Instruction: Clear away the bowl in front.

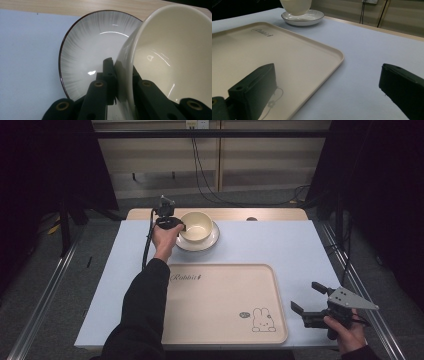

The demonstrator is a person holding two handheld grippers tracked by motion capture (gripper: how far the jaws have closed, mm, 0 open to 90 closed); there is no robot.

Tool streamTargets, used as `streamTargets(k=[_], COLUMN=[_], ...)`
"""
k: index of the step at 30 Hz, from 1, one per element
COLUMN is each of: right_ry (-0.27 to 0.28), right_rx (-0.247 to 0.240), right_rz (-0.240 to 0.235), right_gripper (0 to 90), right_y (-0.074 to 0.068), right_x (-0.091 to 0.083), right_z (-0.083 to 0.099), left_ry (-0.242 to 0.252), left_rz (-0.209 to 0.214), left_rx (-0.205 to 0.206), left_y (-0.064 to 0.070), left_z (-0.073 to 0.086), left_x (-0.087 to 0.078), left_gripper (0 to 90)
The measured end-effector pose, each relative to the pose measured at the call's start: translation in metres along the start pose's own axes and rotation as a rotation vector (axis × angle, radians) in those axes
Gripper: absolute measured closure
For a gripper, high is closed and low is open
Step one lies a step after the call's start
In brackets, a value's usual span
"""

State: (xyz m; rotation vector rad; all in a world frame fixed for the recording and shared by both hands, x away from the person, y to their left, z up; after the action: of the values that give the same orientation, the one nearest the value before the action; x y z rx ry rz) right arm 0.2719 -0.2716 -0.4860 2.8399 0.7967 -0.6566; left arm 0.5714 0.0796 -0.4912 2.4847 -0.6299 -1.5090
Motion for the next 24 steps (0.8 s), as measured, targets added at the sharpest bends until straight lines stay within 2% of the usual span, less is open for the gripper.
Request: streamTargets(k=[5, 7, 12, 14, 22, 24], right_ry=[0.001, 0.005, 0.003, 0.003, 0.005, 0.003], right_rx=[-0.003, -0.004, -0.004, -0.005, -0.009, -0.010], right_rz=[-0.002, 0.001, -0.006, -0.005, 0.001, -0.002], right_gripper=[1.0, 1.0, 1.0, 1.0, 1.0, 1.0], right_y=[0.000, 0.000, -0.001, -0.001, 0.000, 0.000], right_x=[0.000, 0.000, 0.000, 0.000, 0.001, 0.001], right_z=[0.000, -0.001, 0.000, -0.001, -0.001, -0.001], left_ry=[-0.002, -0.009, -0.002, -0.005, 0.014, 0.005], left_rz=[0.013, 0.015, 0.038, 0.039, 0.064, 0.063], left_rx=[0.012, 0.031, 0.033, 0.059, 0.068, 0.071], left_y=[0.002, 0.003, 0.007, 0.007, 0.014, 0.015], left_z=[0.002, 0.003, 0.005, 0.006, 0.011, 0.012], left_x=[-0.007, -0.010, -0.018, -0.022, -0.032, -0.033], left_gripper=[83.8, 83.7, 83.8, 83.8, 83.7, 83.8])
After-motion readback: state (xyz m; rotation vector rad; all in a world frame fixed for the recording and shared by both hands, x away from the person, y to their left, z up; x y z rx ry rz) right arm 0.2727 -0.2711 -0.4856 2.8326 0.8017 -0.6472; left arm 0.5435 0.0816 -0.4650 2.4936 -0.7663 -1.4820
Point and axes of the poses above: each handheld gripper's, and its own axes: x roughly forward along the jaws, z roughly out of its underside, y roughly to its right, the point moved 10 cm from there along x, roughly forward along the jaws, and after that the axes turned 6 degrees about -y, right-handed, at the moved point
